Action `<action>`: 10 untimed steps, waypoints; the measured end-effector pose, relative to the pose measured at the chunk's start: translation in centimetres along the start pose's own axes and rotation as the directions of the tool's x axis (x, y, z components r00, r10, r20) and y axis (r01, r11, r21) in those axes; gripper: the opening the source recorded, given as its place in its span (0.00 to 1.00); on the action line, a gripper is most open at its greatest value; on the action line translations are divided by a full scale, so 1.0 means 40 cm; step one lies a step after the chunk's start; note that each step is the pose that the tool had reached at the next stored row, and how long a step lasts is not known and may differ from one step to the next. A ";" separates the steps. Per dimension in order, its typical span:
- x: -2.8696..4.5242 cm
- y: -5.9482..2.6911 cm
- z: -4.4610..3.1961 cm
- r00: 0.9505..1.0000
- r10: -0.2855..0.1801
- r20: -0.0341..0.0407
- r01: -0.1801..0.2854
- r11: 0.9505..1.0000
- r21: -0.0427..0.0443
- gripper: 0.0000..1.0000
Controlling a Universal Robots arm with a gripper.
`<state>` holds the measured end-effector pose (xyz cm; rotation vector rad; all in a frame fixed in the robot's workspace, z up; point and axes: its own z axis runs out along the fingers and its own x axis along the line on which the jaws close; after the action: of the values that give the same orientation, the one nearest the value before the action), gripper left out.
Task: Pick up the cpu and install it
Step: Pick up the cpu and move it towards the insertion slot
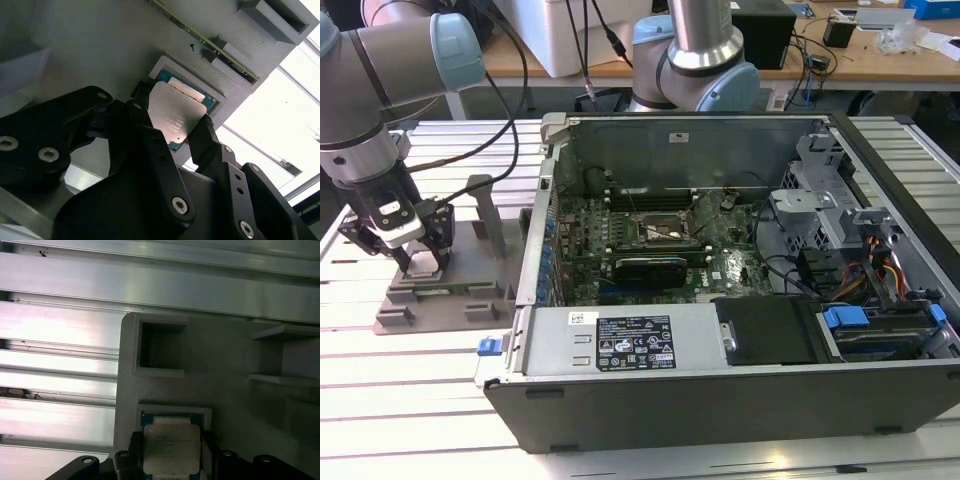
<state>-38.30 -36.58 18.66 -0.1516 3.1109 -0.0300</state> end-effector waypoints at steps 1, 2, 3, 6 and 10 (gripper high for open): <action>0.000 0.000 0.000 1.000 0.000 0.000 0.000 1.000 0.000 0.55; 0.000 0.000 0.000 1.000 0.000 0.000 0.000 1.000 0.000 0.55; 0.000 0.000 0.000 1.000 0.000 0.000 0.000 1.000 0.000 0.55; 0.000 0.000 -0.006 1.000 0.000 0.000 0.000 1.000 0.000 0.55; -0.001 0.002 -0.042 1.000 0.000 0.000 0.000 1.000 0.000 0.55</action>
<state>-38.30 -36.48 20.36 -0.1515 3.1109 -0.0299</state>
